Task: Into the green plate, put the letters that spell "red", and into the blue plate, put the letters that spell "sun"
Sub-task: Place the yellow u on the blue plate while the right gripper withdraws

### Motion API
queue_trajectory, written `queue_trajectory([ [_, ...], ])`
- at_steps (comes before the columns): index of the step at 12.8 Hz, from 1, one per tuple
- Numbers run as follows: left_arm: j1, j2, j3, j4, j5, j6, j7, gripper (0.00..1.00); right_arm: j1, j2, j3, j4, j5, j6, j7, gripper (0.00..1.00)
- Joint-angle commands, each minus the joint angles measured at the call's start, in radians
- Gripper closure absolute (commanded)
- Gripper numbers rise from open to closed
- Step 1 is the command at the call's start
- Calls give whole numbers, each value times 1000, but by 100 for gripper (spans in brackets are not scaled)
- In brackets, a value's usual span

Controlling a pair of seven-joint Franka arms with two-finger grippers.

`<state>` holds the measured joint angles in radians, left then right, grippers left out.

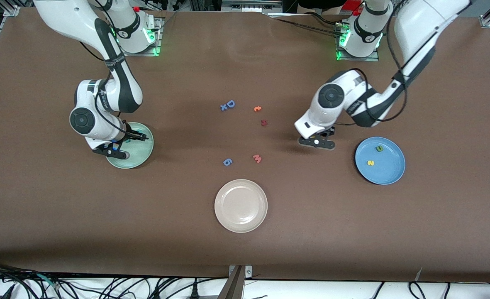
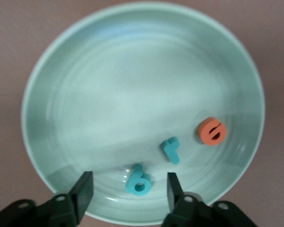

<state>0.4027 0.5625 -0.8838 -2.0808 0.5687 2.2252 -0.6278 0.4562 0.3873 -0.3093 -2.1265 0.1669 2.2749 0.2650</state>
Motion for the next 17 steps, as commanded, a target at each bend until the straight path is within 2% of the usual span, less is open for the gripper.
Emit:
queue_trajectory([
  [1,108,-15,-29,44,-66,-117,244,100,-7,-73,-37,119,23,-205,-30,1],
  [5,273,-10,-21,64,-49,-159,595,100,-8,-68,-91,455,22,-637,-29,1],
  [7,306,-1,12,80,-23,-151,718,100,-8,-71,-108,581,19,-748,-30,0],
  [11,307,65,104,151,2,-128,930,100,-8,-74,-131,750,11,-796,-44,0],
  [14,300,91,140,168,42,-102,994,97,-5,-70,-122,761,8,-782,-35,0],
  [15,304,117,140,168,77,-75,996,93,-17,-64,-117,761,10,-772,-36,0],
  [16,306,131,141,166,104,-52,996,93,-45,-64,-87,761,10,-752,-36,0],
  [17,306,132,141,168,111,-48,996,91,-100,-64,-21,761,-3,-741,-35,0],
])
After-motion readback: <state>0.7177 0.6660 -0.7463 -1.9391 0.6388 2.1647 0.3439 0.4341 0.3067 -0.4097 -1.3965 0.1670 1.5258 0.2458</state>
